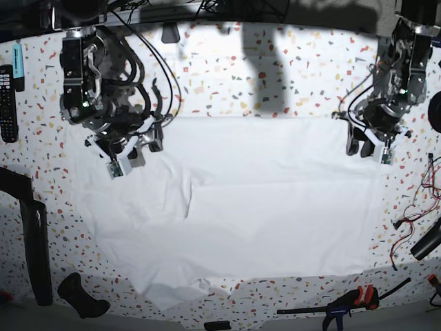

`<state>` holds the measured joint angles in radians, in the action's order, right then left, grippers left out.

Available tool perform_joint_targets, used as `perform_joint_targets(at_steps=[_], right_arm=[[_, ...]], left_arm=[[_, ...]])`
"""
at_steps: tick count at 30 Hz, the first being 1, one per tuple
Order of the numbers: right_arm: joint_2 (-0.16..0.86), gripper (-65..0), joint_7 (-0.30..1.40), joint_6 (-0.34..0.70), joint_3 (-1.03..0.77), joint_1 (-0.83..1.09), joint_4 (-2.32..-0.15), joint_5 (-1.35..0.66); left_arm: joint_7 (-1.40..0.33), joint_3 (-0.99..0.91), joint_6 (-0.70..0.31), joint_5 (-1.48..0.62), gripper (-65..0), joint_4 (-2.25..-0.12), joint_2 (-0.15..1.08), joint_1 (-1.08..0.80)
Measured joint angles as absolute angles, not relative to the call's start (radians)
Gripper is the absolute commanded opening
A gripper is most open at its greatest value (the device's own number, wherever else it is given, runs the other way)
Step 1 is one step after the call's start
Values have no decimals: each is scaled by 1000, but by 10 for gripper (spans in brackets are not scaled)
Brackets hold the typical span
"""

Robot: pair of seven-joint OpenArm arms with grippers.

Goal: Fold the T-shirt properly
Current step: 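Pull the shirt with both grippers to spread it flat, then release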

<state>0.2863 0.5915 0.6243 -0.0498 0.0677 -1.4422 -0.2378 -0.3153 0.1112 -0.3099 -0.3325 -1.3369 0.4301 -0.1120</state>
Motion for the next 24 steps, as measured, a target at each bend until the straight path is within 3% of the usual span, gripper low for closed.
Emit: perform_joint_targets(at_steps=[13,24], right_arm=[[294,-293,513,614,-52,157,-1460,-243],[291,-293,578,626,-127,281,-1607,-246]], left_arm=[[-324,111,-306,-329,-450,-1445,430,-224],[-331,108,-307,-329,-450,-1454,430,-236]])
